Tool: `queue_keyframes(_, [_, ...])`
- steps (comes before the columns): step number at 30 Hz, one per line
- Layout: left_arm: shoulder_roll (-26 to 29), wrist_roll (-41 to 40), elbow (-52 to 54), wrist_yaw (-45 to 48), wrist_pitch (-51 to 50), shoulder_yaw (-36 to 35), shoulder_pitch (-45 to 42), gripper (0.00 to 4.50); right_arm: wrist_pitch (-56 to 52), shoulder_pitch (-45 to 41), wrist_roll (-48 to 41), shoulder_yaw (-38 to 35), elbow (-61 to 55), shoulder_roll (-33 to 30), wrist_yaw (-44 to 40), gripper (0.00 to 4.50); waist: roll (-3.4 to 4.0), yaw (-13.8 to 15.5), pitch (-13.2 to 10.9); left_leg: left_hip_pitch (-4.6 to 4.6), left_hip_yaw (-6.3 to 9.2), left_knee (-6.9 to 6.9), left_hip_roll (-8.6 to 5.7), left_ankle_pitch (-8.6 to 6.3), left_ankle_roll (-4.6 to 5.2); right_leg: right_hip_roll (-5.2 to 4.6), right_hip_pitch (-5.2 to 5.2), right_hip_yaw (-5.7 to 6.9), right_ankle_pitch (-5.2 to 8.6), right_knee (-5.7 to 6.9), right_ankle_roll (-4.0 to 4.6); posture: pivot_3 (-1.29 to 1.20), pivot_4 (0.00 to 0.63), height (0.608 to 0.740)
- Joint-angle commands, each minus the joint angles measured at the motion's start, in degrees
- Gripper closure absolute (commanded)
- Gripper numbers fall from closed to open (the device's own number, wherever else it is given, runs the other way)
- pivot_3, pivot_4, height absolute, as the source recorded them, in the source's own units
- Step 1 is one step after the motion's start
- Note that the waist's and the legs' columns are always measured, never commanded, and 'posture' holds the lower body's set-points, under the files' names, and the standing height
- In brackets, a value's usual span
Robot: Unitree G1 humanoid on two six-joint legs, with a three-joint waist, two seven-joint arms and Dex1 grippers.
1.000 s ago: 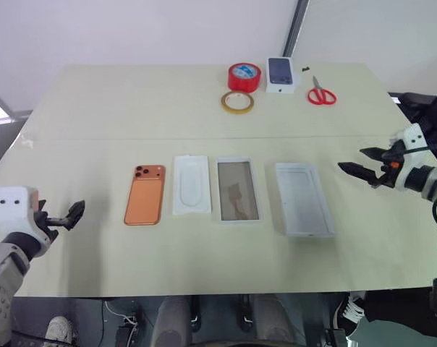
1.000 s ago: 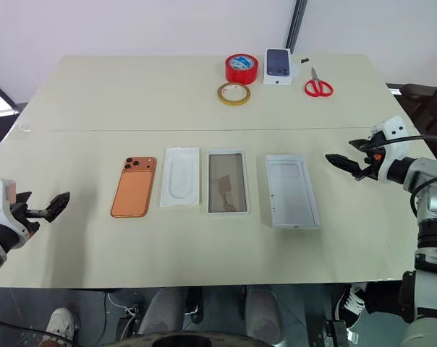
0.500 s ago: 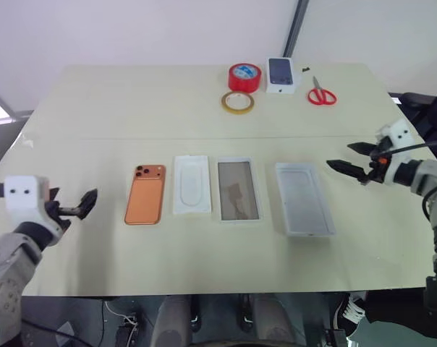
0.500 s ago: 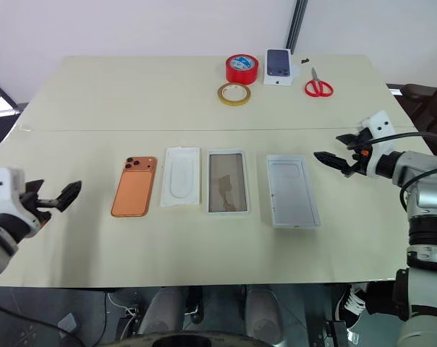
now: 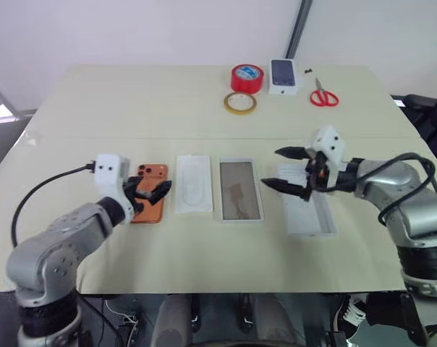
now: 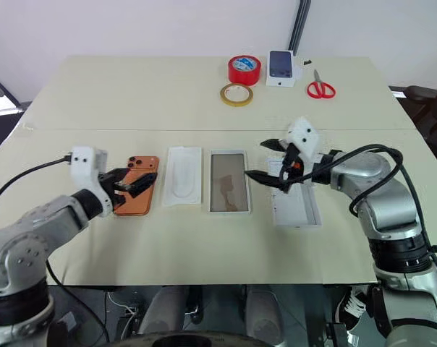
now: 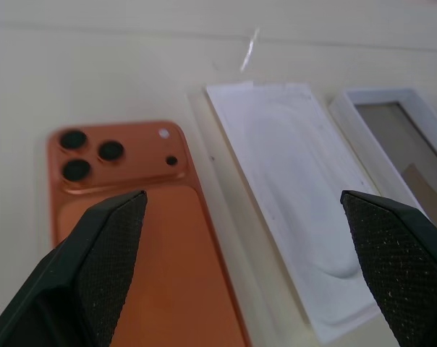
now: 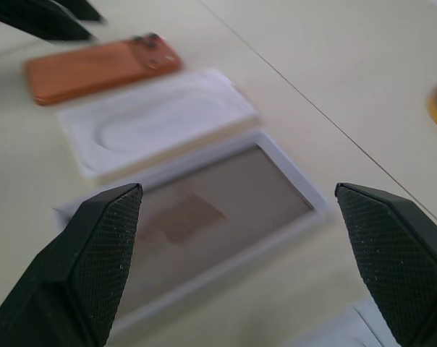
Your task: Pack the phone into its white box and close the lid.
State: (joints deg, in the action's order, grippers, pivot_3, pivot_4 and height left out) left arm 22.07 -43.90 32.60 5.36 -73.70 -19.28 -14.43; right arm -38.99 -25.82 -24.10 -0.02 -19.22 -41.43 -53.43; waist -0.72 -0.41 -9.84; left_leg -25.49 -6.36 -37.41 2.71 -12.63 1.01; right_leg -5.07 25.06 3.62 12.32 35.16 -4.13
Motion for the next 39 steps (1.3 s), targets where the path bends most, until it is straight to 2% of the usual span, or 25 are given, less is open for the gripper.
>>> queue_keyframes(1, [-5.4, -2.2, -2.4, -3.8, -5.9, -1.8, -4.8, 0.00, -1.5, 0.0, -2.1, -0.2, -4.4, 0.7, 1.5, 0.05, -0.04, 0.1, 0.0, 0.00, 0.00, 0.00, -0.02, 0.00, 0.00, -0.01, -0.02, 0.00, 0.01, -0.01, -0.02, 0.00, 0.150, 0.740])
queue_keyframes(9, [-9.6, 2.3, -11.8, -5.3, -9.1, 2.5, -9.3, 0.00, -1.0, 0.8, -2.4, 2.7, -6.6, 1.1, 1.8, 0.05, -0.14, -0.1, 0.0, 0.05, 0.04, -0.01, 0.00, 0.01, 0.01, 0.05, -0.05, 0.03, 0.00, 0.01, -0.02, 0.00, 0.150, 0.740])
queue_keyframes(15, [-12.7, 2.4, -15.8, -4.0, -9.6, 1.8, -11.1, 0.00, -1.1, 2.9, 1.9, 8.5, -8.2, -4.0, -0.1, 0.05, -0.11, 0.5, 0.0, 0.13, 0.05, -0.03, -0.02, 0.01, 0.01, 0.00, -0.15, 0.04, 0.01, 0.00, -0.01, 0.00, 0.150, 0.740])
queue_keyframes(18, [-13.3, 2.7, -16.9, -3.8, -9.7, 1.1, -11.8, 0.81, -2.8, 2.2, 3.1, 11.4, -8.7, -4.7, 0.0, 0.00, -0.10, 0.9, 0.0, 0.14, 0.06, -0.05, -0.02, 0.00, 0.01, -0.01, -0.15, 0.03, 0.01, 0.00, 0.01, 0.00, 0.150, 0.740])
queue_keyframes(19, [-13.5, 2.7, -17.3, -3.8, -9.7, 1.0, -12.0, 1.26, -3.0, 2.0, 3.5, 12.3, -8.8, -4.9, -0.1, 0.00, -0.10, 1.1, 0.0, 0.14, 0.06, -0.05, -0.02, 0.00, 0.01, -0.01, -0.15, 0.04, 0.01, -0.01, 0.01, 0.00, 0.150, 0.740])
queue_keyframes(25, [-14.0, 3.2, -19.1, -3.5, -9.6, -0.3, -13.8, 4.48, -4.5, 0.3, 7.5, 19.1, -8.2, -5.7, -1.0, 0.00, -0.15, 1.2, 0.0, 0.07, 0.07, -0.08, -0.08, 0.00, 0.01, -0.08, -0.14, 0.05, 0.01, -0.05, 0.01, 0.00, 0.150, 0.740])
queue_keyframes(28, [-14.0, 3.2, -18.9, -3.3, -10.0, -1.6, -14.5, 4.48, -5.5, -1.3, 9.2, 22.4, -6.3, -4.5, -1.3, 0.00, -0.16, 1.1, 0.0, 0.07, 0.07, -0.08, -0.07, 0.00, 0.01, -0.08, -0.14, 0.06, 0.01, -0.05, 0.01, 0.00, 0.150, 0.740])
queue_keyframes(31, [-14.9, 2.7, -18.6, -3.6, -10.3, -4.2, -15.2, 4.50, -4.7, -2.3, 11.4, 24.8, -4.6, -4.2, -1.6, 0.92, -0.18, 1.1, 0.0, 0.07, 0.08, -0.07, -0.05, 0.01, 0.01, -0.07, -0.12, 0.07, 0.01, -0.04, 0.01, 0.00, 0.150, 0.740])
queue_keyframes(38, [-17.0, 1.1, -15.8, -4.3, -13.3, -11.5, -17.3, 4.50, -1.3, -4.7, 16.4, 28.7, -2.3, -3.2, -3.1, 4.48, -0.19, 1.1, 0.0, 0.05, 0.08, -0.07, -0.05, 0.01, 0.01, -0.05, -0.11, 0.09, 0.01, -0.04, 0.00, 0.00, 0.150, 0.740])
queue_keyframes(39, [-17.0, 1.0, -15.5, -4.4, -13.8, -12.2, -17.4, 4.50, -0.9, -4.9, 16.9, 29.2, -2.4, -2.9, -3.4, 4.48, -0.19, 1.1, 0.0, 0.04, 0.08, -0.07, -0.05, 0.01, 0.01, -0.04, -0.11, 0.09, 0.01, -0.04, 0.00, 0.00, 0.150, 0.740])
